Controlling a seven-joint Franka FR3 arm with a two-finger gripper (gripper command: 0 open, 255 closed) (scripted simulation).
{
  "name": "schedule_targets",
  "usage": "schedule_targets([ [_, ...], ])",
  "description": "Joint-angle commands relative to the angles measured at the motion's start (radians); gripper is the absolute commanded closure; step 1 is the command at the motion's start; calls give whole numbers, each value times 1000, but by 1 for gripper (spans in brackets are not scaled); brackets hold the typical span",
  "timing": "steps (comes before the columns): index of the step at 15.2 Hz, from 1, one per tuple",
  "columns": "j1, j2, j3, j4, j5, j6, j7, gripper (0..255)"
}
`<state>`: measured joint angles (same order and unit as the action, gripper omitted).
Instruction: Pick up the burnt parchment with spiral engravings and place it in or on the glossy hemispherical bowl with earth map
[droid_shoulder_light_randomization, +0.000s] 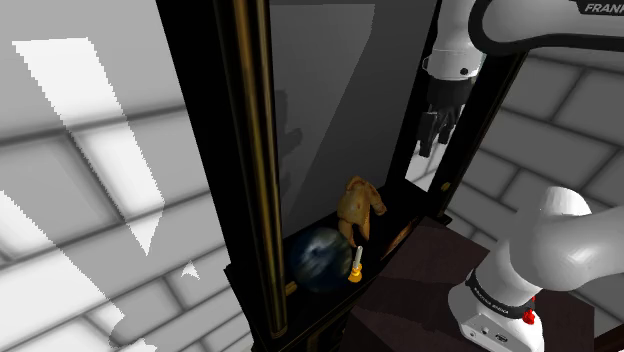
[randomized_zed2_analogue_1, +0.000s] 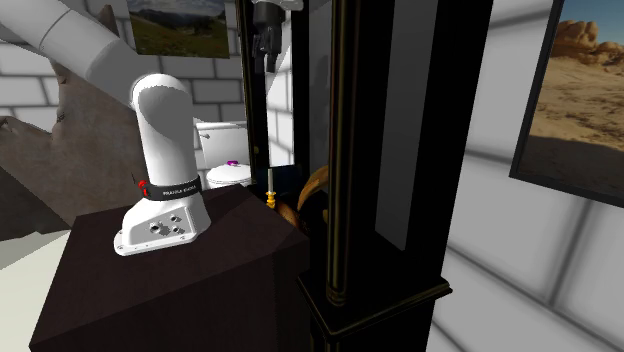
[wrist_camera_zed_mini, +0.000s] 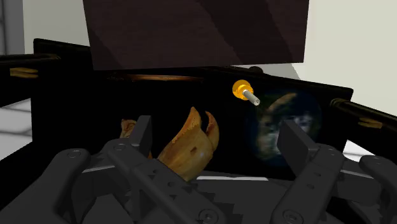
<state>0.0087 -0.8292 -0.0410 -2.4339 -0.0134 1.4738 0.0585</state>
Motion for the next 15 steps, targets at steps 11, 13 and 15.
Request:
schedule_targets([
  [11, -171, 68, 43, -287, 26, 381, 364, 0],
  [13, -205, 99, 51, -334, 31, 465, 435, 0],
  [15, -240, 137, 59, -378, 34, 552, 506, 0],
])
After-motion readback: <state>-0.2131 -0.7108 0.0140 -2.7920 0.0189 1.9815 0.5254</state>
